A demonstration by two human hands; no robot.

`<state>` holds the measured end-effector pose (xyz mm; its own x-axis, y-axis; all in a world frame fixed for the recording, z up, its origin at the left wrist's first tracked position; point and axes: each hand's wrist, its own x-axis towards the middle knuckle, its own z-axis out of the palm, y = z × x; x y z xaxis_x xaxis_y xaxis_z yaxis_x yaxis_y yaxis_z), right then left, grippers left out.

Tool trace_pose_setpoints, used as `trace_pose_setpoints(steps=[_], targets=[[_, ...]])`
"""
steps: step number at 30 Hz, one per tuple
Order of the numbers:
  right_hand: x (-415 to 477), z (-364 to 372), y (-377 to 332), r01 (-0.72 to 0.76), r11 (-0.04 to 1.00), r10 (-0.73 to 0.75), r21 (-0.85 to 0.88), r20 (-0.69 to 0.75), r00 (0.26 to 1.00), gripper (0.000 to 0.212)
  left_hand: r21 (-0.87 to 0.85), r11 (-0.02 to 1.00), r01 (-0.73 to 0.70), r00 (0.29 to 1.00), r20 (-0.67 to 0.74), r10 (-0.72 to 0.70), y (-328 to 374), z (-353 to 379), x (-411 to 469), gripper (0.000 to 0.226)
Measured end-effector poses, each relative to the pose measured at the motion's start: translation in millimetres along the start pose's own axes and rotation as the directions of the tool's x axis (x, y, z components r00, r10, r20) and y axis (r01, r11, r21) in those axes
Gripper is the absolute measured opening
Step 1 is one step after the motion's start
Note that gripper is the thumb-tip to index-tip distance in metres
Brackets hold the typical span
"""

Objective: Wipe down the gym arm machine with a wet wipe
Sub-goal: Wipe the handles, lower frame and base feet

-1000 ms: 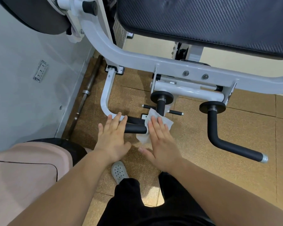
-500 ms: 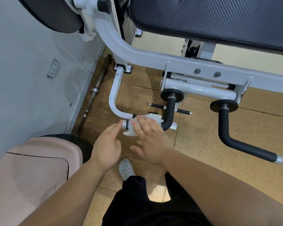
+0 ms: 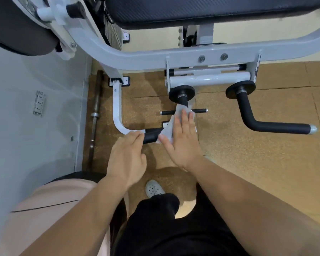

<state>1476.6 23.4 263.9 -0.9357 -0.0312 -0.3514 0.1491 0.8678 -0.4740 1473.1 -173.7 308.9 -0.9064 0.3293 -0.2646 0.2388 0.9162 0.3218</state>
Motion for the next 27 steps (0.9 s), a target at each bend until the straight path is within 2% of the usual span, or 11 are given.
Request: trace_pose_setpoints(steps=[5,8,12,16,21,23,25,27], targets=[[40,-40,25,0.076,0.997,-0.078,0.030,0.077,0.994,0.081,0.009,1.000,-0.010,1.000,-0.004,0.010,-1,-4,5,0.049],[43,-43,23,0.085,0.993,-0.077,-0.077,0.097,0.992,0.086,-0.068,0.998,0.003,0.999,-0.050,-0.006,0,2,2,0.048],[4,-17,-4,0.060,0.967,-0.051,-0.249,0.046,0.998,0.106,-0.215,0.976,0.015,0.995,-0.090,-0.035,-4,9,-5,0.057],[-31,11,-28,0.066,0.978,-0.062,-0.199,0.028,0.998,0.112,-0.310,0.951,0.003,0.999,-0.045,-0.018,-14,4,-13,0.065],[-28,33,-55,0.304,0.934,-0.280,-0.187,0.145,0.949,0.093,-0.336,0.941,0.035,0.999,-0.017,-0.044,-25,-2,-30,0.070],[-21,31,-48,0.386,0.892,-0.351,-0.234,0.179,0.919,0.088,-0.336,0.941,0.037,0.999,-0.017,-0.045,-25,-4,-34,0.070],[-16,19,-30,0.413,0.844,-0.364,-0.342,0.199,0.910,0.086,-0.308,0.951,0.015,0.999,-0.024,-0.024,-22,-5,-35,0.068],[-12,4,-4,0.356,0.826,-0.304,-0.436,0.188,0.934,0.087,-0.253,0.968,0.001,1.000,-0.021,-0.007,-12,-6,-31,0.070]])
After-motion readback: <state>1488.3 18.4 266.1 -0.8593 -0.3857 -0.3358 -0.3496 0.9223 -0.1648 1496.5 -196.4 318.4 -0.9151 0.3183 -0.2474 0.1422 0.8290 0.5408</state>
